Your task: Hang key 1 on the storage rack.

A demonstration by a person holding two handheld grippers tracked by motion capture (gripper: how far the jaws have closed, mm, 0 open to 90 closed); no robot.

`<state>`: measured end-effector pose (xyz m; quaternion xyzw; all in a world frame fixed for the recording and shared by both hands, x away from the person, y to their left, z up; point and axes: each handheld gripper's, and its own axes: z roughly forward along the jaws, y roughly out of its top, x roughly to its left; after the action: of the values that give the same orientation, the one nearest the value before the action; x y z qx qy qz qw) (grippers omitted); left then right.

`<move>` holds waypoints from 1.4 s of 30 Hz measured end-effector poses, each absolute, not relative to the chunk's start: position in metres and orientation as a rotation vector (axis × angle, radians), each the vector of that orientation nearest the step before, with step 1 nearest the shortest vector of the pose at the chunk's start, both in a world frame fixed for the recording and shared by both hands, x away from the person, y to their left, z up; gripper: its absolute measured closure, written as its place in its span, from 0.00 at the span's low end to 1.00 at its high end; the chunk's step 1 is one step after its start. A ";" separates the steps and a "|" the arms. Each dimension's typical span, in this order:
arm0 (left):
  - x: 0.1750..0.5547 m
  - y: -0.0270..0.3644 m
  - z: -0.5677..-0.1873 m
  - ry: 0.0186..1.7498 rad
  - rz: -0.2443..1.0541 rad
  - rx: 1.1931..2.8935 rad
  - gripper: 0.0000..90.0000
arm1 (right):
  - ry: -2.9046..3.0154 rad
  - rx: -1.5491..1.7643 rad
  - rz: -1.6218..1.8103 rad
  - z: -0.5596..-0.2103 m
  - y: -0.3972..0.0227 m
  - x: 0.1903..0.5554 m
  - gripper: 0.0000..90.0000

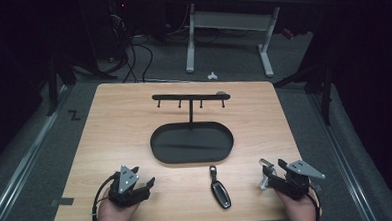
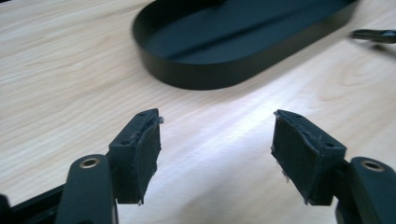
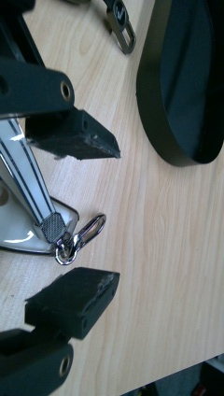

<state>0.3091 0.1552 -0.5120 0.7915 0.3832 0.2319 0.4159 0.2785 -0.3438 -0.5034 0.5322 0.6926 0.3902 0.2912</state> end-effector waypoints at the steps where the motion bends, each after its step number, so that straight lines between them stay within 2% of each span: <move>1: 0.311 0.157 -0.513 0.970 0.562 1.977 0.37 | 1.849 1.428 1.030 -0.504 -0.344 0.279 0.36; 8: 0.317 0.160 -0.522 1.000 0.485 1.953 0.38 | 1.851 1.428 0.994 -0.508 -0.344 0.277 0.35; 28: 0.316 0.158 -0.524 0.987 0.496 1.931 0.38 | 1.878 1.378 0.977 -0.508 -0.343 0.278 0.36; 42: 0.318 0.152 -0.519 0.972 0.458 1.896 0.41 | 1.935 1.357 0.933 -0.509 -0.336 0.275 0.37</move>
<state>0.3183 0.1516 -0.5195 0.7713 0.3955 0.1864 0.4625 0.2747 -0.3358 -0.5089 0.5100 0.7274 0.3510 0.2960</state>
